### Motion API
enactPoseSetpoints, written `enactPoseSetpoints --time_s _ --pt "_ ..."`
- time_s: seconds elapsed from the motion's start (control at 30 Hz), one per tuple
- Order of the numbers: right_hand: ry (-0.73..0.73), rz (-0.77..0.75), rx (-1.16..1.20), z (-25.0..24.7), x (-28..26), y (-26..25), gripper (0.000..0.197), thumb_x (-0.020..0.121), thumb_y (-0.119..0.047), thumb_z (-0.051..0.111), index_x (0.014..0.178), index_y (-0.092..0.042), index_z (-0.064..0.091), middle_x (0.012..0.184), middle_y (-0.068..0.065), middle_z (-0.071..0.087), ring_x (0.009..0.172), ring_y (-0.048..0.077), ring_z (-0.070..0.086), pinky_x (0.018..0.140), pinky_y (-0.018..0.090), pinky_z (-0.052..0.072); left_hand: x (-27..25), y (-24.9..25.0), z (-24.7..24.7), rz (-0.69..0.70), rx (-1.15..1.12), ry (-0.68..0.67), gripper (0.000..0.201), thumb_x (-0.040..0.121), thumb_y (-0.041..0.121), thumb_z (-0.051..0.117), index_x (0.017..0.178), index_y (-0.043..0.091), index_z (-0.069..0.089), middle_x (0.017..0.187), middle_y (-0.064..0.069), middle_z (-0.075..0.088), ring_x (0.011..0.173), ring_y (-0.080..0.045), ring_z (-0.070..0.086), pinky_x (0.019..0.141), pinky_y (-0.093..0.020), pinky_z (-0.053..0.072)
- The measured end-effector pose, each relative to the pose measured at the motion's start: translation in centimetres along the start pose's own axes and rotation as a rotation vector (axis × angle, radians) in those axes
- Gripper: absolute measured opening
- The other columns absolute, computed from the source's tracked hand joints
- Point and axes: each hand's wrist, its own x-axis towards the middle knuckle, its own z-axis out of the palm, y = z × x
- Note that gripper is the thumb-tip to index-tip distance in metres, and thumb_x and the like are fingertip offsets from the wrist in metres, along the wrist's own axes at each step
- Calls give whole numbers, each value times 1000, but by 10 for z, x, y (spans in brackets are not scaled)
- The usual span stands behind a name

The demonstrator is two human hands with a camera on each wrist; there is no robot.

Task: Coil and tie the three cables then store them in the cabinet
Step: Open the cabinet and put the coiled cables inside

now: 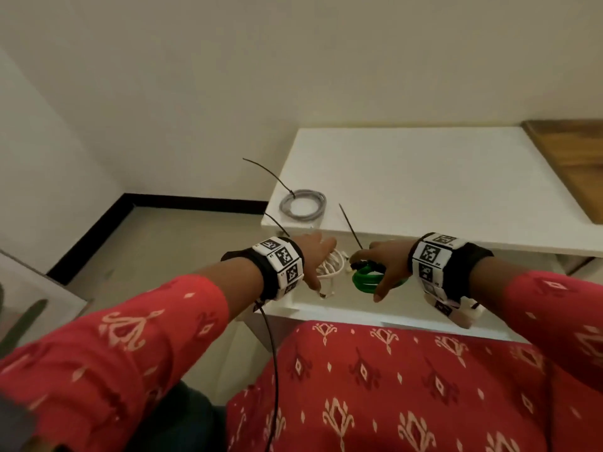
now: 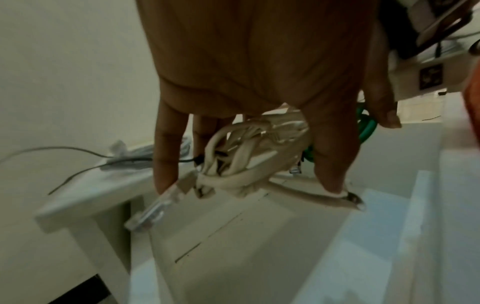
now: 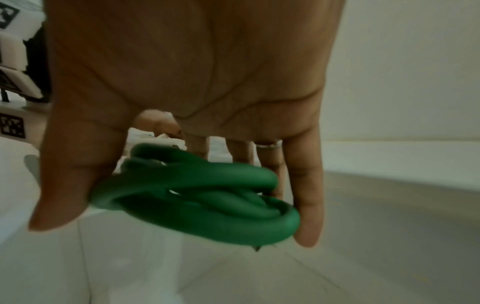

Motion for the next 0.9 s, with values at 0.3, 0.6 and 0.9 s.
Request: enactPoseSetpoints --time_s 0.3,0.6,0.9 --pt "-109 30 -15 51 86 28 88 68 -52 71 137 -19 30 129 13 44 113 34 51 95 44 45 90 -6 45 -72 -50 -116 95 63 40 79 134 10 24 126 -18 45 111 -37 52 87 -43 46" --pt "-117 10 68 91 143 45 92 68 -46 74 139 -15 26 135 15 38 119 33 44 90 38 43 142 -18 104 -94 92 -338 95 45 42 84 127 14 45 118 -10 60 97 -28 63 74 -38 57" --pt "-132 45 100 133 165 55 99 67 -41 76 144 -17 18 141 14 32 123 34 40 94 43 43 168 -3 149 -29 218 -421 92 54 44 81 131 10 45 134 -14 50 120 -30 50 92 -44 51"
